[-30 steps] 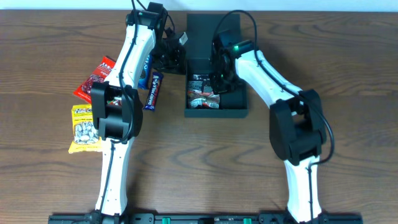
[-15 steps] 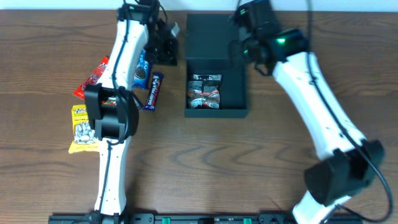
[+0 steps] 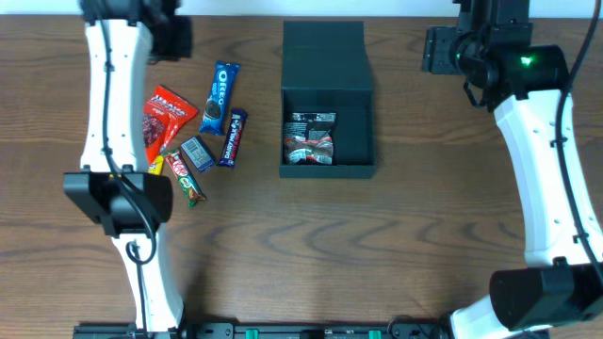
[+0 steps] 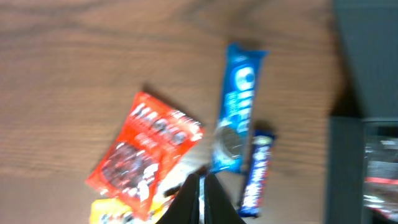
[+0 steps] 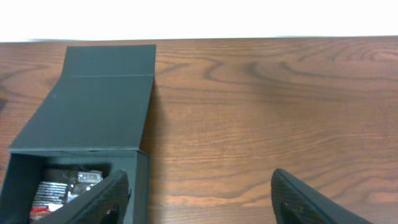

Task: Pack container
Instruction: 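Retract both grippers away from the box to the sides, then grasp the red Hacks candy bag in the pile with the left gripper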

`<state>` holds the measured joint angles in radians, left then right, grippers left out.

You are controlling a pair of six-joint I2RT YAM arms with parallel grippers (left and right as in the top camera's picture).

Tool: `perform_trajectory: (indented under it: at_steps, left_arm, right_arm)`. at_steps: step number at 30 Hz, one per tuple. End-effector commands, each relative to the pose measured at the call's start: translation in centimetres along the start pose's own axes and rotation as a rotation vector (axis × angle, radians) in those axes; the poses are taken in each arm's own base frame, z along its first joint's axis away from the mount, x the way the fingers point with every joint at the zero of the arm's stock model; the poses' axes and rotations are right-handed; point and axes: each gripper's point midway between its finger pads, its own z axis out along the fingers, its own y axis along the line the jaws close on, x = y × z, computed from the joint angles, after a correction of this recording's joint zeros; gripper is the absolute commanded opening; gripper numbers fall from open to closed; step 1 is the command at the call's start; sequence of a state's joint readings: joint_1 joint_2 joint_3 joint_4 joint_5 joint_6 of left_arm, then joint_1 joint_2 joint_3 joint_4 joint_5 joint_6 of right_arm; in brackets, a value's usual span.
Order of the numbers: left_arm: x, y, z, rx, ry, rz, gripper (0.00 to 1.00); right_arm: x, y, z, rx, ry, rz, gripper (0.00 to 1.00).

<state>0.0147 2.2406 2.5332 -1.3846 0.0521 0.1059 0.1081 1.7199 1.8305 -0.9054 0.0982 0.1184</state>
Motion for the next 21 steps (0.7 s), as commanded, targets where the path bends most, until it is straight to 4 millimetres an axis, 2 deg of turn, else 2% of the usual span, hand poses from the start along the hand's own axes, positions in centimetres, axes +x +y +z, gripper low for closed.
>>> perform_trajectory:
  at_steps: [1, 3, 5, 6, 10, 13, 17, 21]
  left_arm:
    - [0.8, 2.0, 1.1, 0.037, 0.037, -0.028, 0.34]
    - [0.4, 1.0, 1.1, 0.159, 0.016, -0.028, 0.45]
    - [0.4, 0.1, 1.5, 0.227, 0.017, 0.011, 0.77]
    - [0.6, 0.2, 2.0, 0.22, 0.029, 0.017, 0.97]
    - [1.6, 0.7, 3.9, 0.188, 0.086, 0.013, 0.95]
    - [2.1, 2.3, 4.8, 0.151, 0.111, -0.007, 0.95]
    - [2.8, 4.2, 4.9, 0.146, 0.126, 0.016, 0.95]
    - [4.7, 5.3, 5.8, 0.129, 0.195, 0.035, 0.95]
  right_arm:
    - [-0.7, -0.6, -0.9, 0.01, -0.029, -0.003, 0.77]
    - [-1.0, -0.7, -0.9, 0.011, -0.042, -0.011, 0.81]
    - [-1.5, -0.8, -0.9, 0.011, -0.061, -0.005, 0.87]
    - [-1.7, -0.8, -0.9, 0.011, -0.068, -0.004, 0.91]
    - [-1.8, -0.8, -0.9, 0.011, -0.071, -0.004, 0.99]
    - [-1.2, -0.9, -0.9, 0.015, -0.048, -0.013, 0.99]
    - [-0.8, -0.9, -0.8, 0.016, -0.033, -0.015, 0.99]
    - [-0.8, -0.9, -0.8, 0.016, -0.034, -0.014, 0.99]
